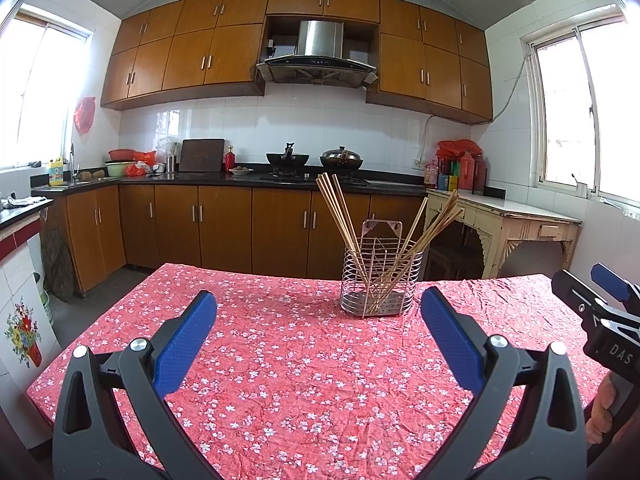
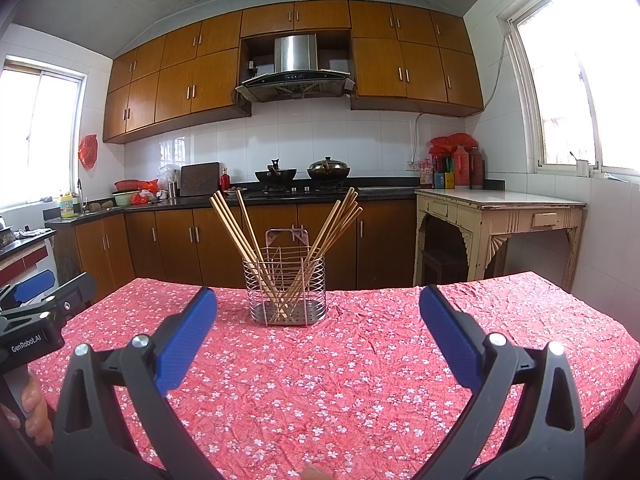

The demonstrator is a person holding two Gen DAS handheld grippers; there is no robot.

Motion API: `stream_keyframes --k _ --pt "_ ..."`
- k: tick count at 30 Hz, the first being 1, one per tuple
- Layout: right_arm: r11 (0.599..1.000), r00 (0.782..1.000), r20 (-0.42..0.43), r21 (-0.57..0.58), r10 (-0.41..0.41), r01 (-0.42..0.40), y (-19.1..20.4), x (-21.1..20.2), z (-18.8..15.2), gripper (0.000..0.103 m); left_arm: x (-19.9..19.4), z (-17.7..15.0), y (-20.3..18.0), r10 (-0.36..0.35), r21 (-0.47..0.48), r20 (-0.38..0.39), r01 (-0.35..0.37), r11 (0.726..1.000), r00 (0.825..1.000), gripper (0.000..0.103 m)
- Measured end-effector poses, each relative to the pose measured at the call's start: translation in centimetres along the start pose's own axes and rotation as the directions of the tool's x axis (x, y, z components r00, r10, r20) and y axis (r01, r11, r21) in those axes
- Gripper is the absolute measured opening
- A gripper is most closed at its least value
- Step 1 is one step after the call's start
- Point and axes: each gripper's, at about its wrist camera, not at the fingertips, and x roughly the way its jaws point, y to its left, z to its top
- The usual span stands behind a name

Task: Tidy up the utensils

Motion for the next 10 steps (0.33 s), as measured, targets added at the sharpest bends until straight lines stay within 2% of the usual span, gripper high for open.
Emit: stream_keyframes --k 10 --pt "1.000 1.000 0.000 0.001 0.000 0.000 -0.02 0.01 -0.03 0.099 -0.08 0.12 0.08 -0.006 -0.007 0.002 0.006 1.000 1.000 0.101"
